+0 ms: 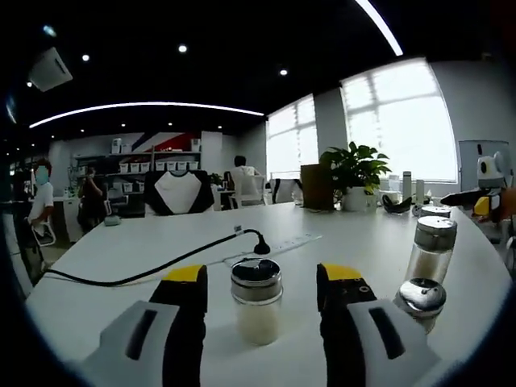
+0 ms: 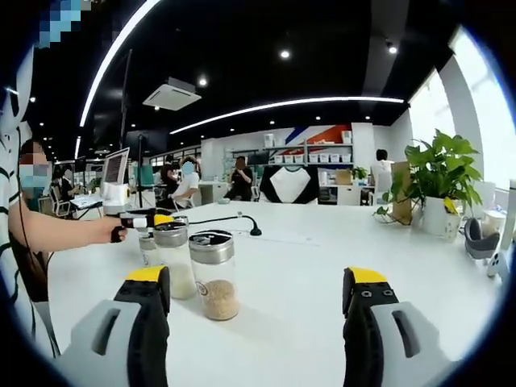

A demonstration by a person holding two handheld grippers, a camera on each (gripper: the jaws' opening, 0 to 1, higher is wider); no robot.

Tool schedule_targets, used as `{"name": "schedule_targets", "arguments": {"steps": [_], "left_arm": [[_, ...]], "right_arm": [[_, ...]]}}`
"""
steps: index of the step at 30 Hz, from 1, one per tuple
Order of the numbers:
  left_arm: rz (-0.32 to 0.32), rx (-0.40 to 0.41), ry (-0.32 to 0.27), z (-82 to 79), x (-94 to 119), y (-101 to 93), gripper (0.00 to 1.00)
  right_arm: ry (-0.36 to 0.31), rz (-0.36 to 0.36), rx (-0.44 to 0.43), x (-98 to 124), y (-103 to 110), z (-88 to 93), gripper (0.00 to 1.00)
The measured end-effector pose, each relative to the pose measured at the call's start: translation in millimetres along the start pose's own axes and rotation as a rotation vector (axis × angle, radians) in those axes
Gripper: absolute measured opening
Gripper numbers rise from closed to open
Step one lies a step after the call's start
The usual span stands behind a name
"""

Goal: Rotate the seasoning bottle until the label or dispensing opening points toward the visible target arrow and the bottle remains upright within the marked orientation range

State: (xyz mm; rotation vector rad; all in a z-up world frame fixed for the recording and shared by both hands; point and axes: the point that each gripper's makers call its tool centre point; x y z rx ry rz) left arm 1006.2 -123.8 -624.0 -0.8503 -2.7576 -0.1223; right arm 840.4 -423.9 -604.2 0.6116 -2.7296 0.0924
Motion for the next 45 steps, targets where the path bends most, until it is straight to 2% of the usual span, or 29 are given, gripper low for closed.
{"name": "schedule_targets", "arguments": {"steps": [6,11,15,19,23,31,35,37,40,45], "left_arm": [[-0.012,0.002,0.004,0.8,-14.6,2.5,0.53],[-0.018,-0.011,0.034,8.4,-26.0,1.2,0.52],[-0.037,-0.03,0.04,9.8,-27.2,5.1,0.45],[-0.029,-0.009,0.032,8.1,-28.3,6.0,0.45],[-0.014,-0.03,0.037,8.5,-29.2,4.4,0.34],[-0.012,-0.01,0.037,9.5,-30.8,9.0,0.33],[-0.021,0.01,0.036,9.9,-28.6,11.5,0.32],[-0.044,0.072,0.025,9.5,-22.8,17.7,0.32],[-0.049,0.059,0.018,5.7,-14.5,18.0,0.32],[-0.042,0.029,-0.01,-12.0,6.4,12.9,0.32]], "right_arm": [[0.004,0.009,-0.012,1.5,-2.8,1.8,0.88],[0.007,0.023,-0.022,4.7,-6.7,5.0,0.87],[0.007,0.029,-0.024,8.0,-8.5,6.3,0.87],[0.009,0.035,-0.025,9.7,-11.0,7.6,0.86],[0.005,0.038,-0.027,10.6,-12.2,6.5,0.86],[-0.005,0.042,-0.026,13.8,-12.1,3.6,0.86],[-0.015,0.045,-0.024,19.0,-9.1,1.5,0.86],[-0.014,0.047,-0.025,20.2,-8.9,2.5,0.86],[-0.019,0.049,-0.027,23.8,-8.0,3.0,0.86],[-0.03,0.048,-0.032,25.1,-6.4,2.5,0.86]]}}
Point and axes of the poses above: the point that each gripper's makers call its tool centre point, and the gripper's own axes: x roughly backward along the fingers, y roughly to its left, z roughly out of its underside, and after that the axes turned 13 degrees about y, right-handed
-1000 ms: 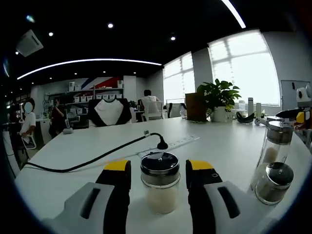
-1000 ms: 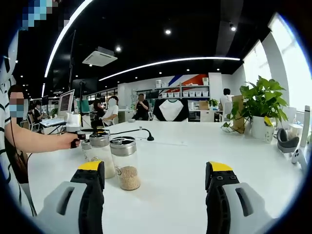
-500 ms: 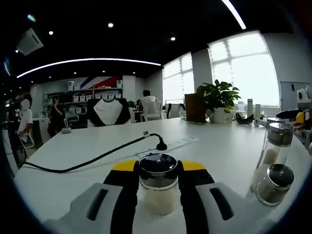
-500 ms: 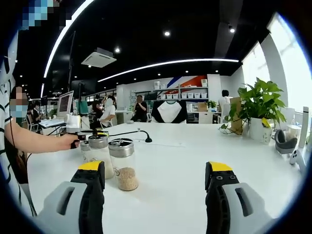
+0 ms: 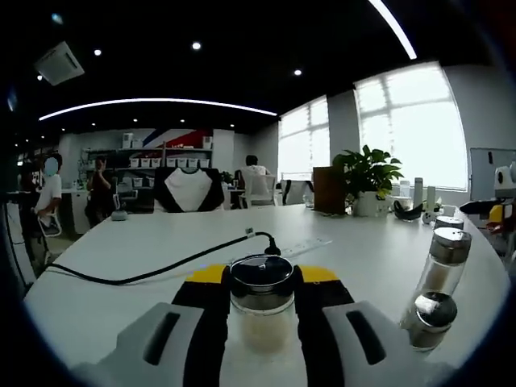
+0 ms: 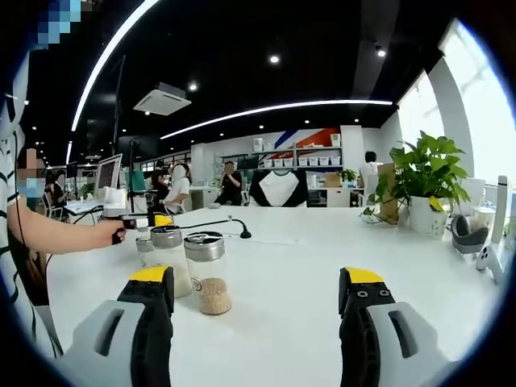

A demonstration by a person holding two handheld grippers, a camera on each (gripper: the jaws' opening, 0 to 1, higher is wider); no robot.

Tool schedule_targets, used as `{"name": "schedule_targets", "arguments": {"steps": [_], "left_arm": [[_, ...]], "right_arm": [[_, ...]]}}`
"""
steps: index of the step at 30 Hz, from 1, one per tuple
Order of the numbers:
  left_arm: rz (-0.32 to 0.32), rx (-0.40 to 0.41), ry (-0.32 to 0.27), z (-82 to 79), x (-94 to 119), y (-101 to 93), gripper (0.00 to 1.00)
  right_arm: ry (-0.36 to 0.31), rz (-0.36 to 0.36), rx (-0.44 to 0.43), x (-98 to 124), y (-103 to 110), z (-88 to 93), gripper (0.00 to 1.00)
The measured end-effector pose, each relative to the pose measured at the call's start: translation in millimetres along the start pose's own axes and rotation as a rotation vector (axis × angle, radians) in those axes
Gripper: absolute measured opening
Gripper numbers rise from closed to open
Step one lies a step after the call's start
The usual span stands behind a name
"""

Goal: Rotate the seasoning bottle until the label or dispensing opening points toward the visible target arrow and the bottle remains upright within the marked orientation range

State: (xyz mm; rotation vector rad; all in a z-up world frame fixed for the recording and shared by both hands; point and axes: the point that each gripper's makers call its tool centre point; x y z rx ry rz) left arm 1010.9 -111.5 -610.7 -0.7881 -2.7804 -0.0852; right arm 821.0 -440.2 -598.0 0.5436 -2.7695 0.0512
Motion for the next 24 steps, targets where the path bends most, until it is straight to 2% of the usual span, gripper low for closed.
{"name": "schedule_targets", "arguments": {"steps": [4,7,12,20,24], "left_arm": [[0.007,-0.026,-0.009,-6.4,19.8,-6.0,0.32],[-0.012,-0.078,0.007,-5.9,34.1,-8.9,0.32],[-0.016,0.009,-0.023,-6.3,60.8,-7.2,0.32],[-0.034,0.016,-0.022,0.1,91.0,-7.4,0.32],[-0.04,-0.029,0.014,9.9,97.4,-12.5,0.32]], "right_arm": [[-0.014,-0.01,0.0,0.7,4.4,-2.0,0.86],[-0.023,-0.02,-0.004,1.3,7.4,-2.8,0.86],[-0.03,-0.034,-0.003,3.6,10.1,-3.4,0.86],[-0.042,-0.059,-0.007,2.6,14.9,-4.9,0.86],[-0.038,-0.076,-0.009,1.0,18.3,-3.7,0.86]]}}
Point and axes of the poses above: the point that each gripper's makers call its tool centre point, and the gripper's own axes: x roughly backward along the fingers, y roughly to its left, z roughly out of its underside, and after that the axes turned 13 degrees about y, right-handed
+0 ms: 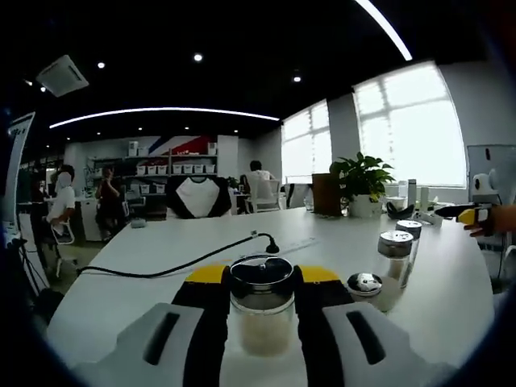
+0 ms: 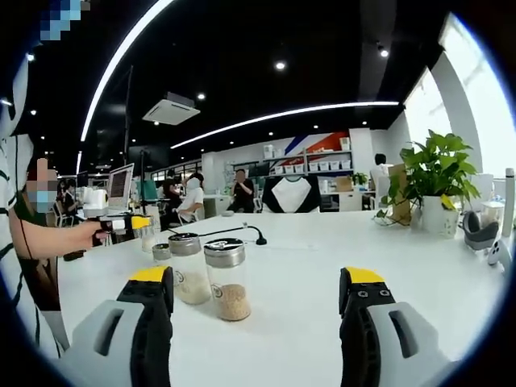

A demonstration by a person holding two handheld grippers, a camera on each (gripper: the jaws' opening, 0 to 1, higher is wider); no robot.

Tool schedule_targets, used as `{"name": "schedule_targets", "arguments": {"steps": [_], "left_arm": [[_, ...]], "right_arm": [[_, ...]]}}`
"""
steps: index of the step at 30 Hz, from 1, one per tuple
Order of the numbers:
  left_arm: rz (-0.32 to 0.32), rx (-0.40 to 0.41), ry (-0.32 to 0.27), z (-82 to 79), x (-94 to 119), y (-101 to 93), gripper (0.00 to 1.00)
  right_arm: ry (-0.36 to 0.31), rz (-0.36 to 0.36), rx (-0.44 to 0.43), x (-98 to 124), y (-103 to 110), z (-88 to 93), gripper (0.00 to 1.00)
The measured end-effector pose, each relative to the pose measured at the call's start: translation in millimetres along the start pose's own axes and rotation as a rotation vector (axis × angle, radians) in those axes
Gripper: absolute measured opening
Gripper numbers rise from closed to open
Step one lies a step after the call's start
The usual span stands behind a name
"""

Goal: Rotate the seasoning bottle until the label or dispensing opening points toward the visible target arrow and the bottle remains upright within the marked orientation range

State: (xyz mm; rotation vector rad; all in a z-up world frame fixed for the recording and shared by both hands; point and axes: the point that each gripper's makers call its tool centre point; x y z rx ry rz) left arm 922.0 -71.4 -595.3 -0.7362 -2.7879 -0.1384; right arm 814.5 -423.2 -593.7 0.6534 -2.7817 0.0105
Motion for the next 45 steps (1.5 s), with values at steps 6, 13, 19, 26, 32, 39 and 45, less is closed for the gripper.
{"name": "schedule_targets", "arguments": {"steps": [6,13,19,26,32,39,45], "left_arm": [[0.027,0.046,-0.006,7.7,10.7,-15.7,0.32],[0.046,0.07,-0.012,9.8,11.0,-27.0,0.32],[0.042,0.069,0.002,16.8,7.3,-30.4,0.32],[0.039,0.058,0.028,29.1,-2.3,-34.9,0.32],[0.042,0.054,0.032,31.5,-6.5,-39.9,0.32],[0.023,0.038,0.031,39.9,-9.8,-39.1,0.32],[0.016,0.025,0.033,44.6,-3.9,-40.1,0.32]], "right_arm": [[-0.01,-0.013,0.001,-0.1,1.8,-3.1,0.86],[-0.009,-0.023,0.002,1.7,6.5,0.9,0.86],[-0.006,-0.02,-0.007,4.1,6.2,3.7,0.85],[0.0,-0.032,-0.004,1.8,10.3,6.4,0.84],[-0.001,-0.027,-0.008,2.1,7.8,7.2,0.84],[0.001,-0.024,-0.009,3.2,7.4,8.9,0.84],[0.001,-0.019,-0.009,4.2,6.0,9.7,0.84]]}}
Point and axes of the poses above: the point that each gripper's makers call its tool centre point, and the gripper's own axes: x roughly backward along the fingers, y roughly to its left, z roughly out of its underside, and after that the axes turned 13 degrees about y, right-handed
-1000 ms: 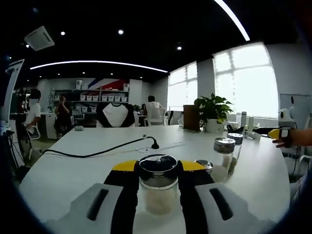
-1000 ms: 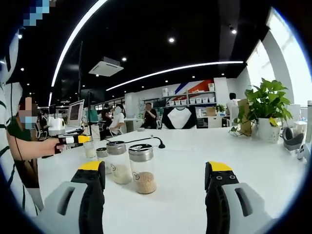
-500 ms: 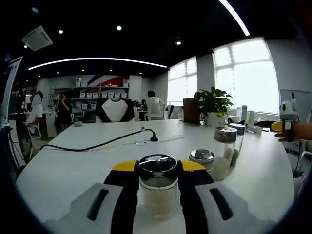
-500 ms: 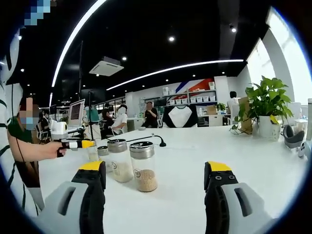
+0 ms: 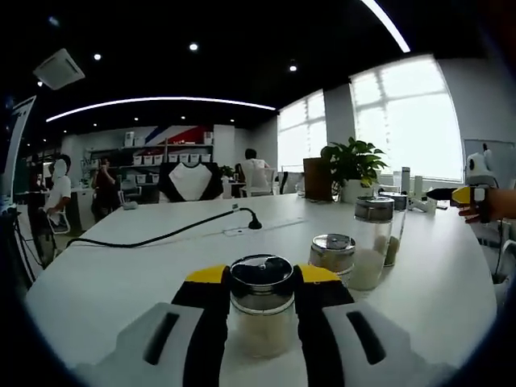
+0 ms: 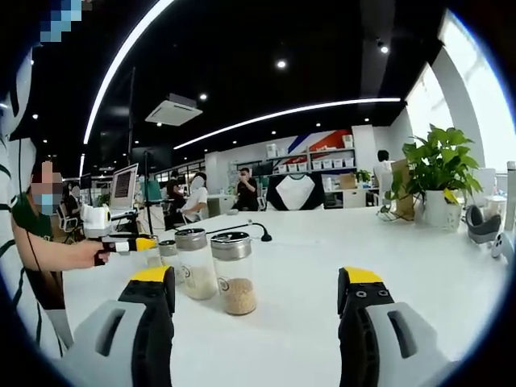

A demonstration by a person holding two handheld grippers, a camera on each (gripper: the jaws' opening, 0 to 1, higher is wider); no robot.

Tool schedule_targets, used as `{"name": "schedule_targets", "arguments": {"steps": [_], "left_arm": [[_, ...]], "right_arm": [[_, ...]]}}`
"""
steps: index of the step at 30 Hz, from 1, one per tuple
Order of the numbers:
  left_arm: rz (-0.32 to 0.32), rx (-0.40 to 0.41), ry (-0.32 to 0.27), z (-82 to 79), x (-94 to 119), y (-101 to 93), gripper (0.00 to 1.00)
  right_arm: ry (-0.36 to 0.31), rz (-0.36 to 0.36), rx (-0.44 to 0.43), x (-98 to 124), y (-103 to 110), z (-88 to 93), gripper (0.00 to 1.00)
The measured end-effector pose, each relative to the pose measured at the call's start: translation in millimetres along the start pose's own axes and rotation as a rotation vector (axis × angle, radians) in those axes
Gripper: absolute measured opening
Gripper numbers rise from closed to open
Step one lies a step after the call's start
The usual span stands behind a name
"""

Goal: Rotate the seasoning bottle until the label or dispensing opening points toward the visible target arrow and the bottle remains upright within the marked orientation range

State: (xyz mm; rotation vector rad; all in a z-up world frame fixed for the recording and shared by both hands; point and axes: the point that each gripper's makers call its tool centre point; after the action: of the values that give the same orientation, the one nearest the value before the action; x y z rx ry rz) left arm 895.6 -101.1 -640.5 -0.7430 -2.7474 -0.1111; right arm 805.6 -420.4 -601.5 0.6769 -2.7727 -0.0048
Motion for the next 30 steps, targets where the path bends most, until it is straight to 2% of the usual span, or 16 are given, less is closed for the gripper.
{"name": "schedule_targets", "arguments": {"steps": [2,19,30], "left_arm": [[0.001,-0.027,-0.001,-0.5,0.1,-1.9,0.32],[0.027,-0.025,-0.025,-2.1,-3.2,-1.1,0.32],[0.162,-0.038,-0.038,-1.6,-9.4,-1.3,0.32]], "right_arm": [[0.004,0.0,-0.002,-0.5,0.2,1.2,0.84],[0.031,-0.025,0.006,-6.6,7.6,6.4,0.82],[0.049,-0.036,0.014,-11.8,11.1,7.8,0.82]]}}
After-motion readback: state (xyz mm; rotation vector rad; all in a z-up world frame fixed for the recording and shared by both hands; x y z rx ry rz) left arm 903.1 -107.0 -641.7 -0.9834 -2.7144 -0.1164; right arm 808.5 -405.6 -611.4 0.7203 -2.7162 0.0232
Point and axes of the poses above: the point that each gripper's makers call its tool centre point, and the gripper's own axes: x roughly backward along the fingers, y roughly to its left, z roughly out of its underside, and after that the axes turned 13 degrees about y, right-handed
